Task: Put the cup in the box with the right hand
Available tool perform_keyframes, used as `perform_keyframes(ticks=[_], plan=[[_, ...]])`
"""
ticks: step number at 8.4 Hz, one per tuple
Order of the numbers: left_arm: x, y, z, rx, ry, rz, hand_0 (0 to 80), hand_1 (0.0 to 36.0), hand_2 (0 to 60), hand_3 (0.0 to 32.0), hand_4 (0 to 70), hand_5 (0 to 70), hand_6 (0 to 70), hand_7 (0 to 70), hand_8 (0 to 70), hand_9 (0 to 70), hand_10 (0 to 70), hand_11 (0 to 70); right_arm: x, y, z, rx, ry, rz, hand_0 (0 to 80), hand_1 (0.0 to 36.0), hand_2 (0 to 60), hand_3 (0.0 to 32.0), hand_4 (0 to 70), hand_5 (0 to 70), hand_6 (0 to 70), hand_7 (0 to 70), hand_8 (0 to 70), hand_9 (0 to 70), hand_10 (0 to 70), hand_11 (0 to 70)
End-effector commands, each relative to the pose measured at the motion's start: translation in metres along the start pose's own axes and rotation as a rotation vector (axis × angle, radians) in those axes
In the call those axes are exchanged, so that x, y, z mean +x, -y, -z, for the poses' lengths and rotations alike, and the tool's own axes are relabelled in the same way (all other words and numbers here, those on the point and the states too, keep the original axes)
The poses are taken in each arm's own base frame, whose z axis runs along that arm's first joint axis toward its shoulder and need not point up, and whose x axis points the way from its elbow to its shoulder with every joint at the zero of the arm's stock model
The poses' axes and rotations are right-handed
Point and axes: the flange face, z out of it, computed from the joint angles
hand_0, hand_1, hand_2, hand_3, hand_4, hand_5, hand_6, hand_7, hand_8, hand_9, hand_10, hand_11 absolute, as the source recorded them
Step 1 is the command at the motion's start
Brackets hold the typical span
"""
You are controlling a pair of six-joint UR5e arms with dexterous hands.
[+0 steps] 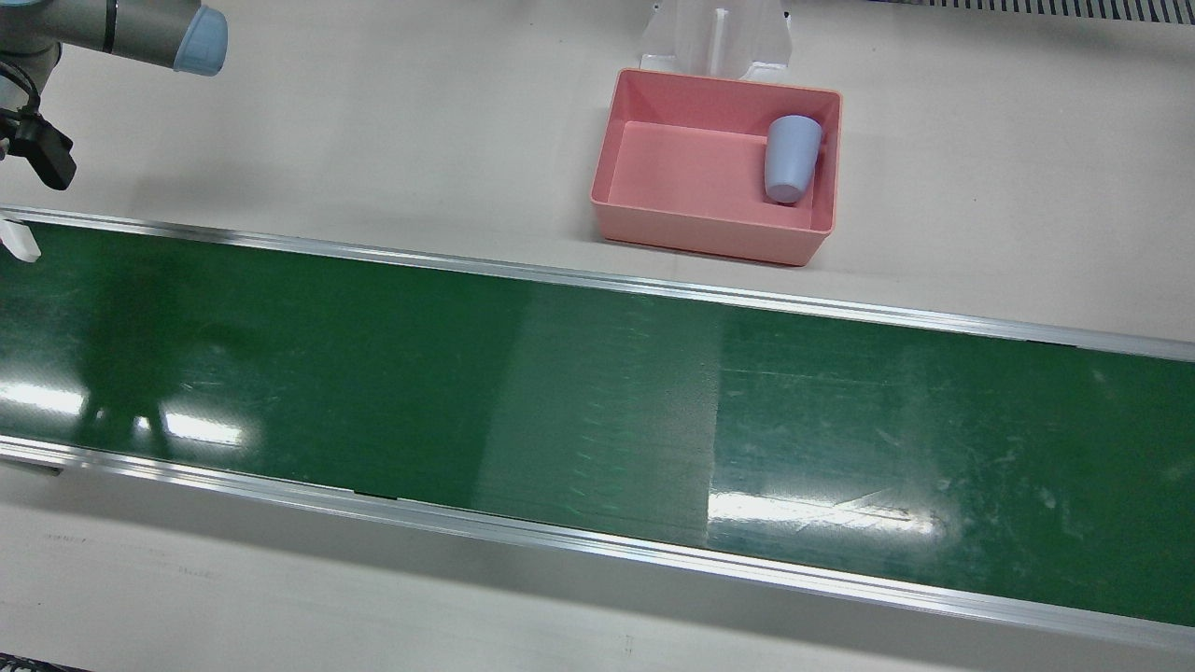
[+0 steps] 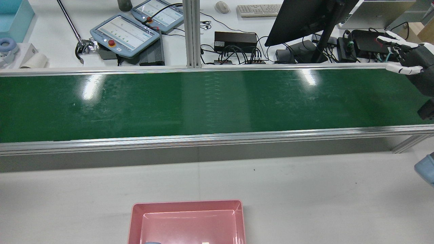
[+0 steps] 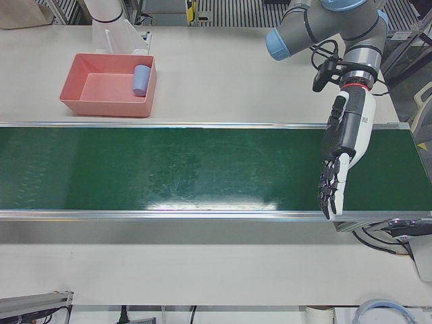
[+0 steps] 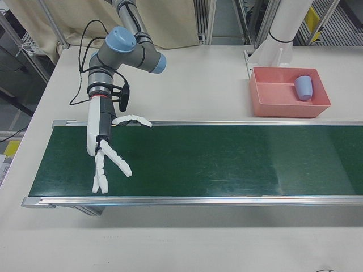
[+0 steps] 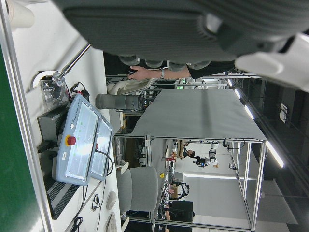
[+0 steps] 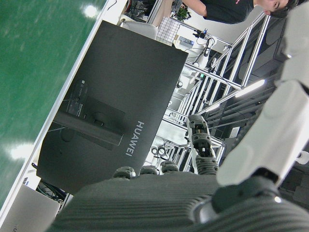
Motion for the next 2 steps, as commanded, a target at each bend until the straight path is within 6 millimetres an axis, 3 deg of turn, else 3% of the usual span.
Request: perform_keyframes(ticks=[1, 2], plan=[[0.0000, 0.0002, 0.0004, 0.001, -0.001, 0.000, 0.0, 0.0, 0.0, 0.0, 0.0, 0.0, 0.0, 0.0, 0.0, 0.0, 0.0, 0.0, 0.0013, 0.0040, 0.0050, 0.005, -0.005, 0.003, 45.4, 2.0, 1.1, 0.0, 4.9, 2.4, 1.7, 1.8, 0.0, 0.3, 0.2, 1.4], [0.0000, 0.0002, 0.0004, 0.001, -0.001, 0.000, 0.0, 0.0, 0.0, 0.0, 0.0, 0.0, 0.0, 0.0, 0.0, 0.0, 0.0, 0.0, 0.0024, 0.0030, 0.0050, 0.005, -0.006, 0.002, 45.8, 2.4, 1.0, 0.0, 5.4, 2.6, 1.9, 2.3, 0.0, 0.8, 0.4, 1.8]])
